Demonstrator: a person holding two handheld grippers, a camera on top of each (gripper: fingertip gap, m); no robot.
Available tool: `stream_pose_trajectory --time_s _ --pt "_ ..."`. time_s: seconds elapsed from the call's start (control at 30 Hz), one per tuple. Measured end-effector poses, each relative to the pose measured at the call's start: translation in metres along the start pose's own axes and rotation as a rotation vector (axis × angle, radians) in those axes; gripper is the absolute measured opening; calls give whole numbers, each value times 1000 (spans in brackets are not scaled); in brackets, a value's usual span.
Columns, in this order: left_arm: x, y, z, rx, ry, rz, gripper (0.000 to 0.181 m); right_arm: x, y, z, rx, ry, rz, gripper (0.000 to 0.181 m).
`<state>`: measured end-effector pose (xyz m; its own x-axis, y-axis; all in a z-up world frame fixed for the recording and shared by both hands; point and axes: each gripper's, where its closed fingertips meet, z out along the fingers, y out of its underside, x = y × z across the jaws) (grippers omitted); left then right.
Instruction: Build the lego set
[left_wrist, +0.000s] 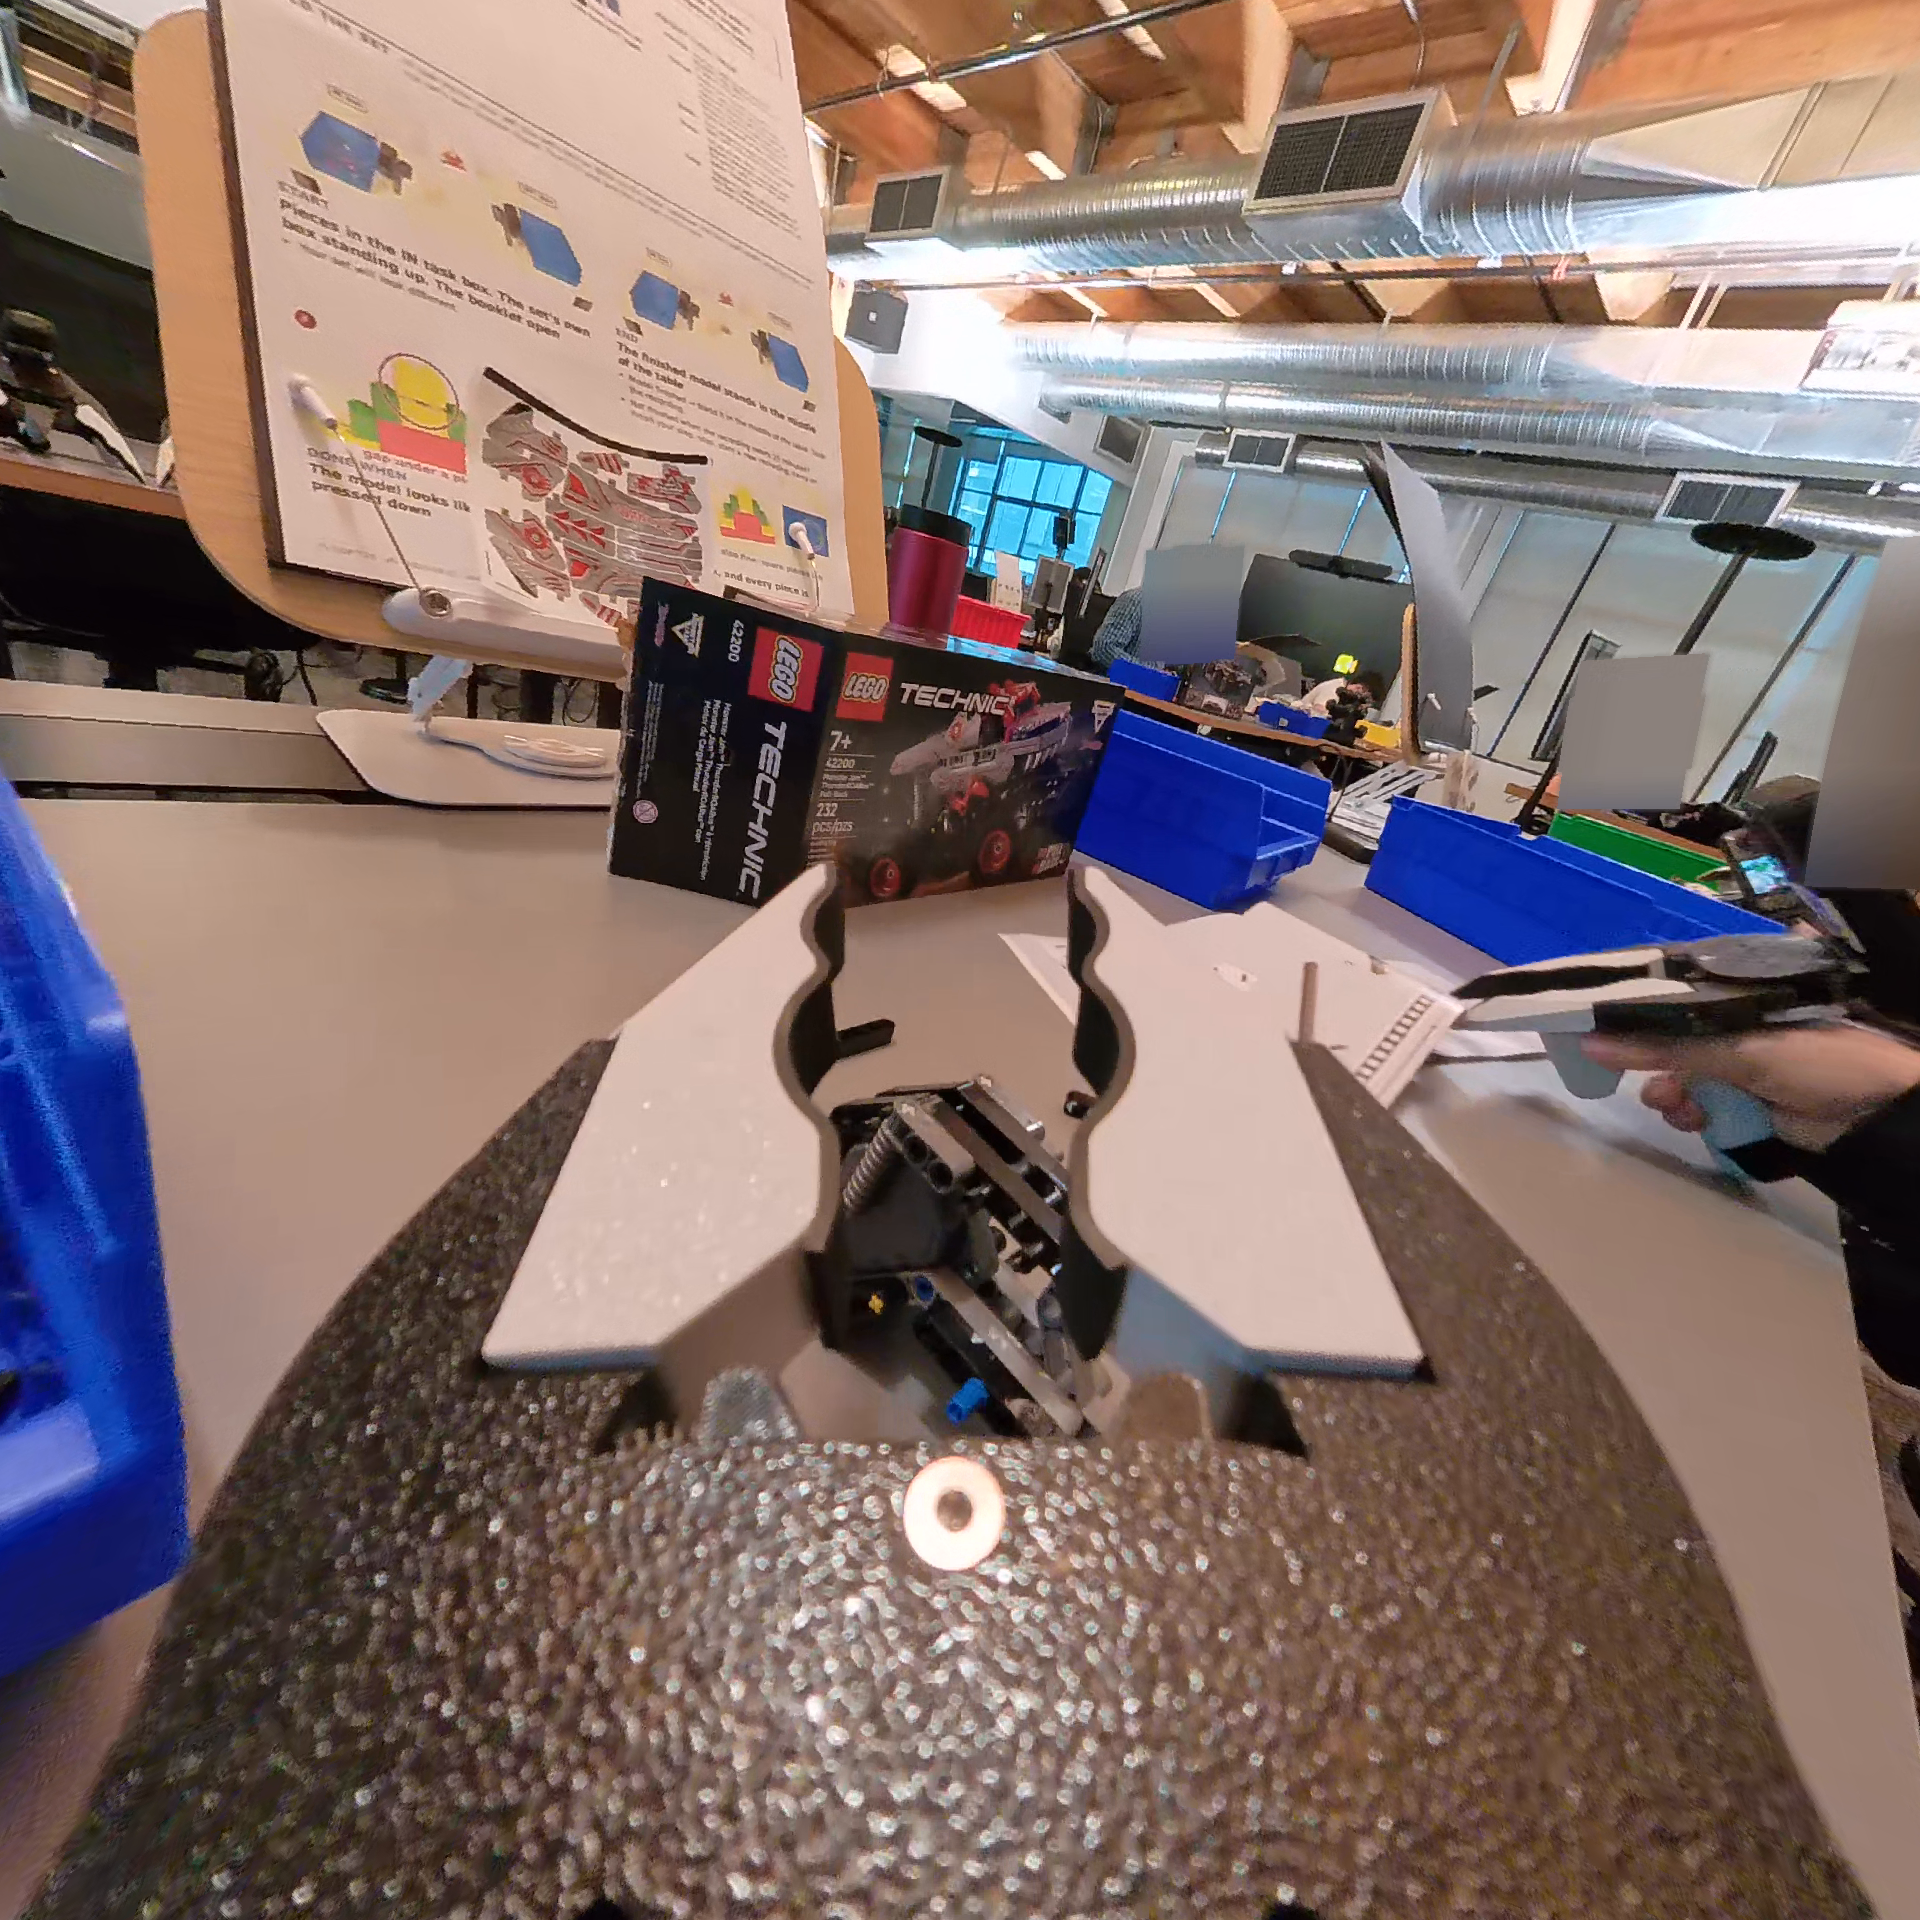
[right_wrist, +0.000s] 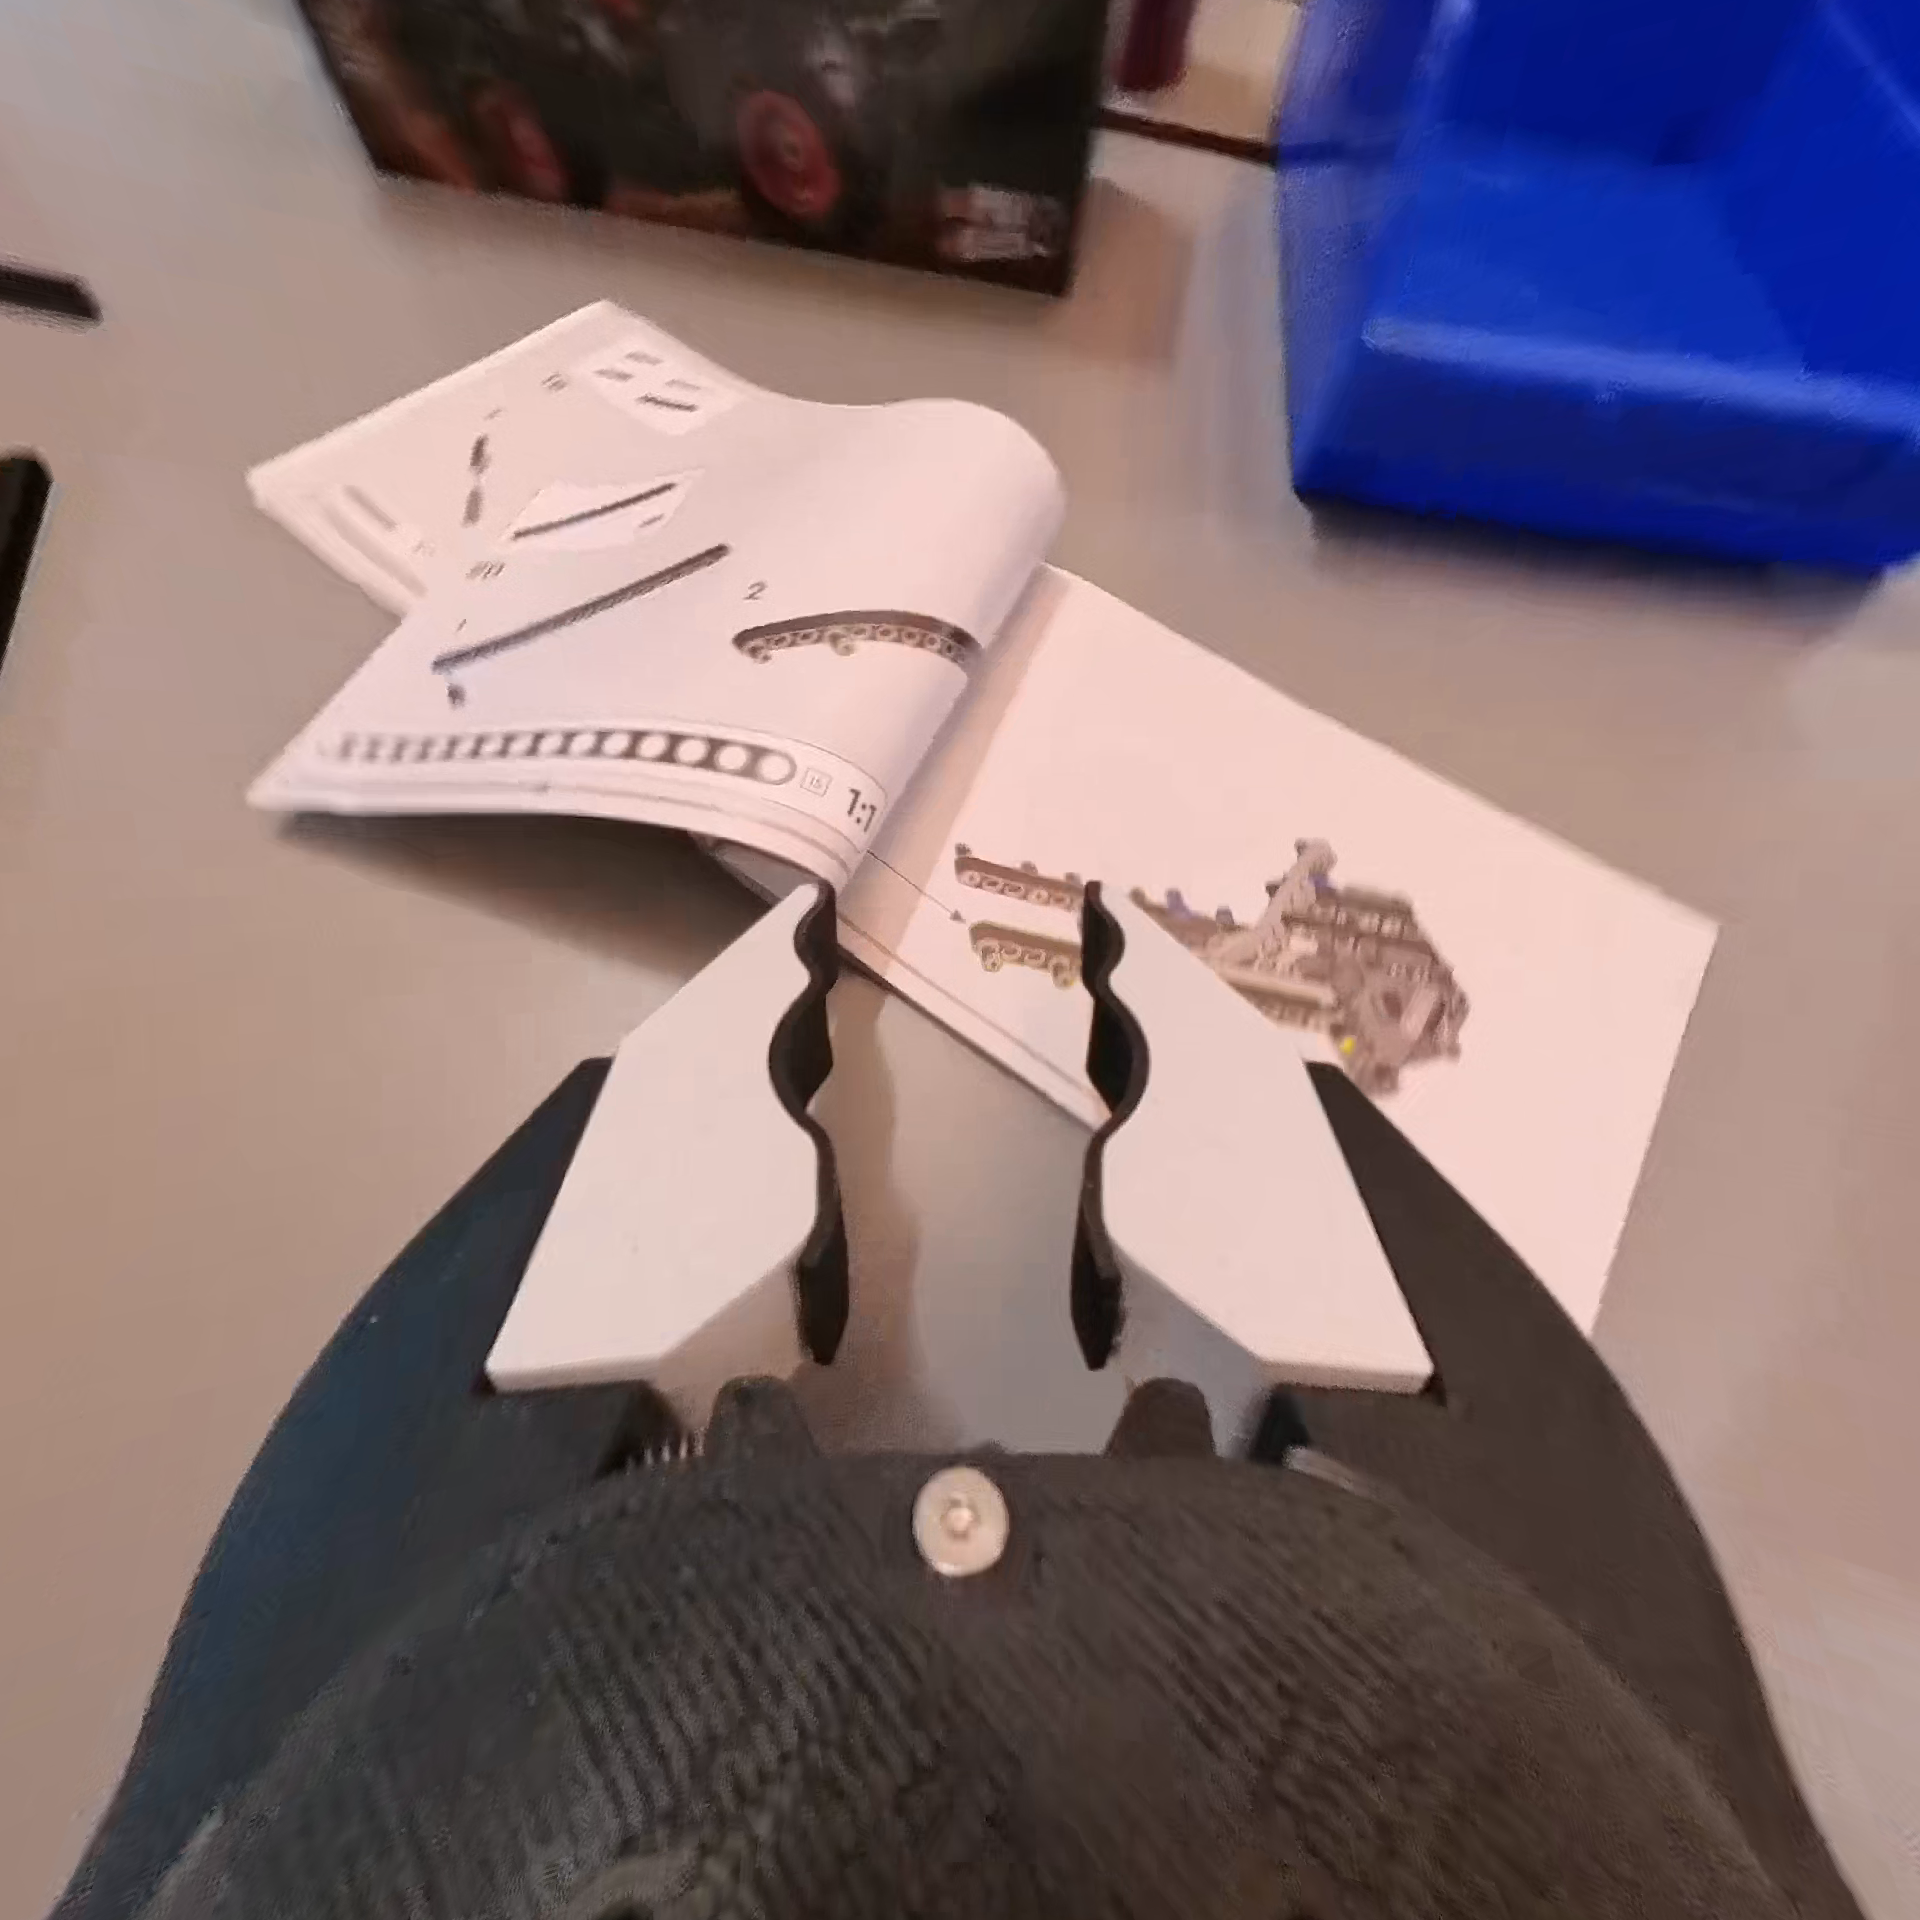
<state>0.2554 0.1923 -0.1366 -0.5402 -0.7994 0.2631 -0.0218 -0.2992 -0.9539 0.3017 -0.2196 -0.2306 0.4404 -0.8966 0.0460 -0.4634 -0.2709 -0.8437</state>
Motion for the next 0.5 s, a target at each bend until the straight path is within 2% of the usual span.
stream_pose_trajectory --time_s 0.17,0.23,0.3,0.4,0.5 --pt "11 -2 0 -31 -44 63 40 19 10 -6 -8 -43 349 38" --pt "40 -13 11 -51 -32 92 36 24 14 -6 -11 -68 443 30" --pt "83 -12 33 -134 37 141 35 25 15 -5 -14 -94 488 29" --pt "153 19 75 -296 212 226 36 22 12 -2 -17 -113 449 29" --pt "200 72 116 -445 353 308 49 18 2 -1 9 -95 272 36"
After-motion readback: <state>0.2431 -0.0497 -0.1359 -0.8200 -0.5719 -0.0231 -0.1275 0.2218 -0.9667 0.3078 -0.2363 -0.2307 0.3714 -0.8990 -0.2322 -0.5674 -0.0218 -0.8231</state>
